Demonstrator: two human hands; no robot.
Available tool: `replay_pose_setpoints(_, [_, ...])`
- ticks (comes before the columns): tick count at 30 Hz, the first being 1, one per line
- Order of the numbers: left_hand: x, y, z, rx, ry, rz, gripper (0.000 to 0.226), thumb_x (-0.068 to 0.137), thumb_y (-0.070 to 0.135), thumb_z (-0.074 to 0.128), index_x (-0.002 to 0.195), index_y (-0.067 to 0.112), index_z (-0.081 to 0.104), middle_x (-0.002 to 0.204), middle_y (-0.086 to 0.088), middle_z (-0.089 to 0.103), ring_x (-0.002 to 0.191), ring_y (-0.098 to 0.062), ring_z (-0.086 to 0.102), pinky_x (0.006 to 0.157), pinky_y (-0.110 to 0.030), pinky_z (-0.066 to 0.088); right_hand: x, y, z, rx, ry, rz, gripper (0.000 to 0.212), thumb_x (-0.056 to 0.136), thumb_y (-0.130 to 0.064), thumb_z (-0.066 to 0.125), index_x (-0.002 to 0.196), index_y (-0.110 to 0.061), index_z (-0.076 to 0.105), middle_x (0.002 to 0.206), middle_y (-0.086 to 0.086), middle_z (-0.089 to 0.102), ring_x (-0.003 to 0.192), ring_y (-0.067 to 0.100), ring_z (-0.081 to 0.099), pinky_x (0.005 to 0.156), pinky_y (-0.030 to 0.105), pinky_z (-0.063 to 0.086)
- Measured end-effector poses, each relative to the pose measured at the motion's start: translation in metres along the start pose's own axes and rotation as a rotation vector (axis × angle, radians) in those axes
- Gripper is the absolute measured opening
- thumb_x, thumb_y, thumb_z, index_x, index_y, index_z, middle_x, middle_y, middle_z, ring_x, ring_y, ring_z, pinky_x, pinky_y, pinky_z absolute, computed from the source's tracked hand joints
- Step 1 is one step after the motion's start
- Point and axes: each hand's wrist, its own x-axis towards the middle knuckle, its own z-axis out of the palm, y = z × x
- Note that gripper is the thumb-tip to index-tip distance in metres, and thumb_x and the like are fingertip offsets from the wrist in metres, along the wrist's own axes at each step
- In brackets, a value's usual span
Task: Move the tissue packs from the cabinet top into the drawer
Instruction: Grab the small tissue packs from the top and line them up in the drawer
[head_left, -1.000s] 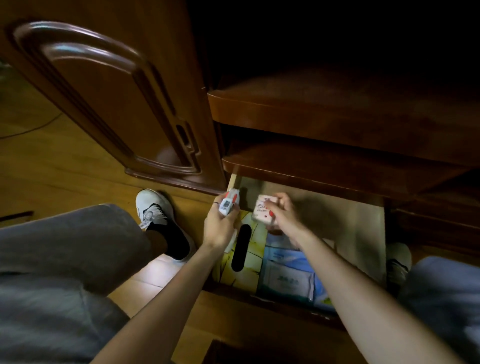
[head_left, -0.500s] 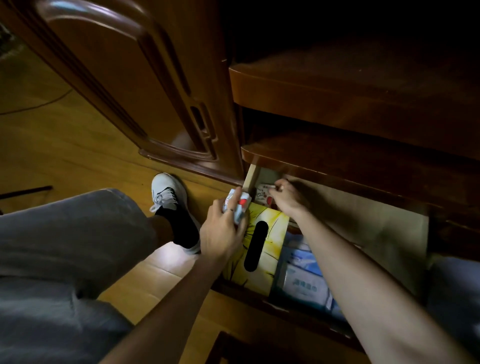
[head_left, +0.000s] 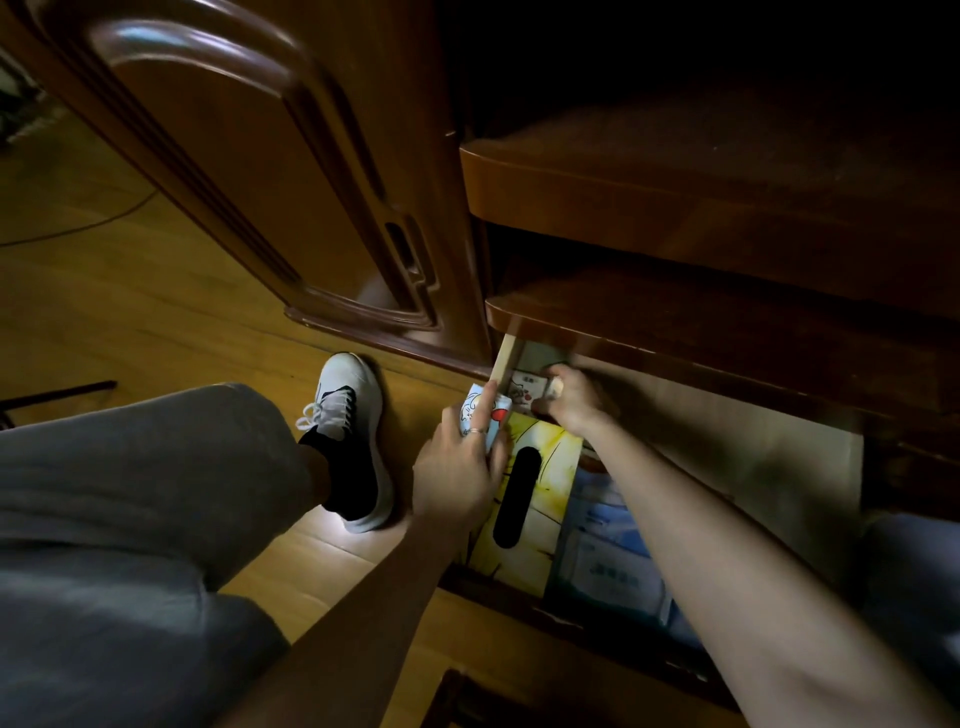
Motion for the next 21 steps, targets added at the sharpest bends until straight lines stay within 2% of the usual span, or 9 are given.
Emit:
replay_pose_setpoints(3, [0.001, 0.000, 0.002, 0.002, -0.011, -0.014, 0.066, 0.098, 0.054, 0.036, 0.158, 0.041, 0.013, 0.111, -0.002, 0.050, 0.075, -0.015, 0.053, 0.054, -0.025, 0.040, -0.002, 0.007, -0.006, 0.098, 0.096, 0.110, 0.048, 0.097, -0.022, 0.065, 0.141, -0.015, 0.047, 0.129, 0.009, 0.059, 0.120, 0.031, 0.058, 0.095, 0.036, 0.048])
replay_pose_setpoints(5, [0.001, 0.001, 0.003, -0.003, -0.016, -0.017, 0.066, 0.097, 0.056, 0.034, 0.158, 0.041, 0.012, 0.109, -0.002, 0.049, 0.075, -0.011, 0.047, 0.054, -0.025, 0.042, -0.003, 0.018, -0.016, 0.155, 0.184, 0.196, 0.037, 0.100, -0.035, 0.053, 0.131, -0.015, 0.050, 0.118, 0.006, 0.059, 0.109, 0.031, 0.060, 0.094, 0.039, 0.048])
replay_pose_setpoints(7, [0.001, 0.002, 0.002, -0.004, -0.015, -0.019, 0.065, 0.097, 0.056, 0.032, 0.158, 0.040, 0.013, 0.109, -0.002, 0.048, 0.075, -0.009, 0.043, 0.053, -0.024, 0.040, -0.007, 0.031, -0.025, 0.290, 0.185, 0.236, 0.037, 0.103, -0.038, 0.042, 0.130, -0.014, 0.051, 0.132, 0.014, 0.057, 0.117, 0.032, 0.055, 0.104, 0.044, 0.044])
replay_pose_setpoints(9, [0.000, 0.002, 0.001, -0.013, -0.026, -0.020, 0.065, 0.097, 0.056, 0.032, 0.158, 0.040, 0.013, 0.110, -0.003, 0.048, 0.077, -0.010, 0.045, 0.055, -0.025, 0.042, -0.012, 0.040, -0.028, 0.355, 0.162, 0.220, 0.043, 0.106, -0.039, 0.036, 0.140, -0.016, 0.048, 0.144, 0.018, 0.049, 0.128, 0.034, 0.050, 0.112, 0.050, 0.037])
replay_pose_setpoints(11, [0.000, 0.001, 0.000, -0.030, -0.036, -0.018, 0.065, 0.098, 0.055, 0.034, 0.158, 0.040, 0.012, 0.113, -0.004, 0.049, 0.081, -0.013, 0.052, 0.058, -0.029, 0.051, -0.016, 0.043, -0.027, 0.397, 0.150, 0.128, 0.043, 0.107, -0.031, 0.041, 0.149, -0.023, 0.045, 0.148, 0.013, 0.047, 0.128, 0.030, 0.051, 0.110, 0.051, 0.043])
replay_pose_setpoints(14, [-0.001, 0.002, -0.003, -0.043, -0.035, -0.014, 0.065, 0.100, 0.052, 0.037, 0.158, 0.039, 0.011, 0.113, -0.005, 0.049, 0.082, -0.018, 0.056, 0.060, -0.037, 0.057, -0.018, 0.044, -0.021, 0.427, 0.156, 0.046, 0.043, 0.098, -0.014, 0.061, 0.139, -0.027, 0.056, 0.136, 0.006, 0.057, 0.112, 0.021, 0.061, 0.091, 0.039, 0.057])
replay_pose_setpoints(17, [0.000, 0.003, -0.004, -0.033, -0.029, -0.014, 0.064, 0.099, 0.052, 0.035, 0.158, 0.040, 0.012, 0.111, -0.004, 0.049, 0.079, -0.019, 0.056, 0.058, -0.038, 0.056, -0.018, 0.043, -0.012, 0.403, 0.151, 0.015, 0.044, 0.091, -0.015, 0.073, 0.130, -0.029, 0.062, 0.120, -0.003, 0.058, 0.107, 0.017, 0.057, 0.072, 0.022, 0.048])
replay_pose_setpoints(18, [0.000, 0.003, -0.003, -0.027, -0.024, -0.016, 0.064, 0.099, 0.053, 0.034, 0.158, 0.040, 0.012, 0.110, -0.004, 0.049, 0.078, -0.019, 0.056, 0.057, -0.037, 0.055, -0.017, 0.043, -0.010, 0.395, 0.152, 0.013, 0.045, 0.089, -0.016, 0.075, 0.130, -0.027, 0.061, 0.117, -0.004, 0.057, 0.108, 0.018, 0.057, 0.072, 0.023, 0.048])
replay_pose_setpoints(21, [0.000, 0.002, -0.002, -0.024, -0.014, -0.018, 0.064, 0.099, 0.053, 0.035, 0.158, 0.039, 0.013, 0.107, -0.004, 0.048, 0.076, -0.018, 0.054, 0.054, -0.034, 0.055, -0.012, 0.040, -0.008, 0.295, 0.194, 0.062, 0.044, 0.085, -0.017, 0.080, 0.124, -0.021, 0.060, 0.116, 0.001, 0.063, 0.110, 0.023, 0.062, 0.087, 0.037, 0.055])
